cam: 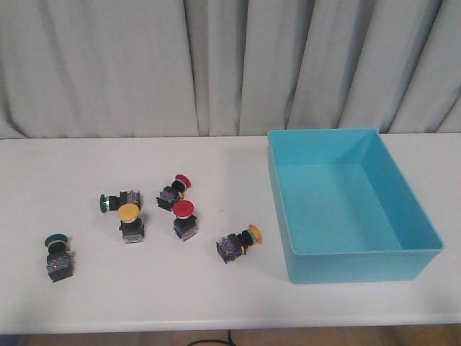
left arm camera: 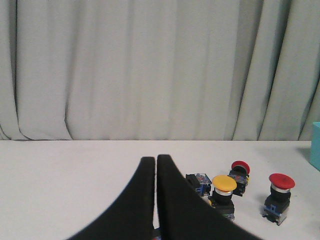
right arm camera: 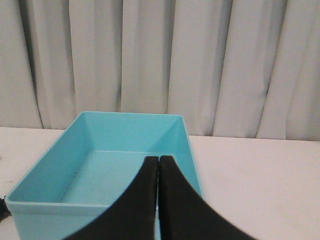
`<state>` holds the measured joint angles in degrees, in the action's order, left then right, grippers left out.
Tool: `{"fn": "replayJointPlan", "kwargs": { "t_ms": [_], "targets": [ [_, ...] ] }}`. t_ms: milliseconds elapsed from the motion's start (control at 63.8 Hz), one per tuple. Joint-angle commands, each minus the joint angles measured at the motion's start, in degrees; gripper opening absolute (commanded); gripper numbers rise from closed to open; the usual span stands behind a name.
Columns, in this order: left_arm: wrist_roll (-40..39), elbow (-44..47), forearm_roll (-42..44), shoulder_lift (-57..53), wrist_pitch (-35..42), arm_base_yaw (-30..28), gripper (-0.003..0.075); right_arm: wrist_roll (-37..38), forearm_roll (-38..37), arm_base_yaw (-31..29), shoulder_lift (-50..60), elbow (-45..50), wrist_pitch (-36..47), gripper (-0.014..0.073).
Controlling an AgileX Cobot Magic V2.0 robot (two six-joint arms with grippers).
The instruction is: Pick red and yellow buttons and place in box
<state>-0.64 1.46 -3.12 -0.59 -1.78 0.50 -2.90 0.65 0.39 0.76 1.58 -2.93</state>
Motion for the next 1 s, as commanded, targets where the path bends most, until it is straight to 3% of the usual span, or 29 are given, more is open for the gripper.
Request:
{"fn": "replayJointPlan", "kwargs": {
  "t_ms": [0,753,862,988],
  "targets": [
    [-0.43,1.6,-0.4,-0.86,3.99,0.12,-0.0006,-0.4,-0.11,-0.24,0.41,0.58,4.5,-0.0004],
    [-0.43,1.54,-0.4,-0.86,4.71,0.12,-0.0006,-0.58,-0.11,-0.24,0.41,0.58,5.42,-0.0004],
    [-0.99,-0.58,-0.4,-0.86,4.73,0.12,-0.0006,-0.42,0.43,-0.24,0.41,-0.32,7.94,-0.0004],
    [-0.99,-7.47,-0.4,-0.55,3.64,0.12,-0.0006,-0.47,0.43,-0.24,-0.73,-6.36,3.75,-0.0004]
  ]
}}
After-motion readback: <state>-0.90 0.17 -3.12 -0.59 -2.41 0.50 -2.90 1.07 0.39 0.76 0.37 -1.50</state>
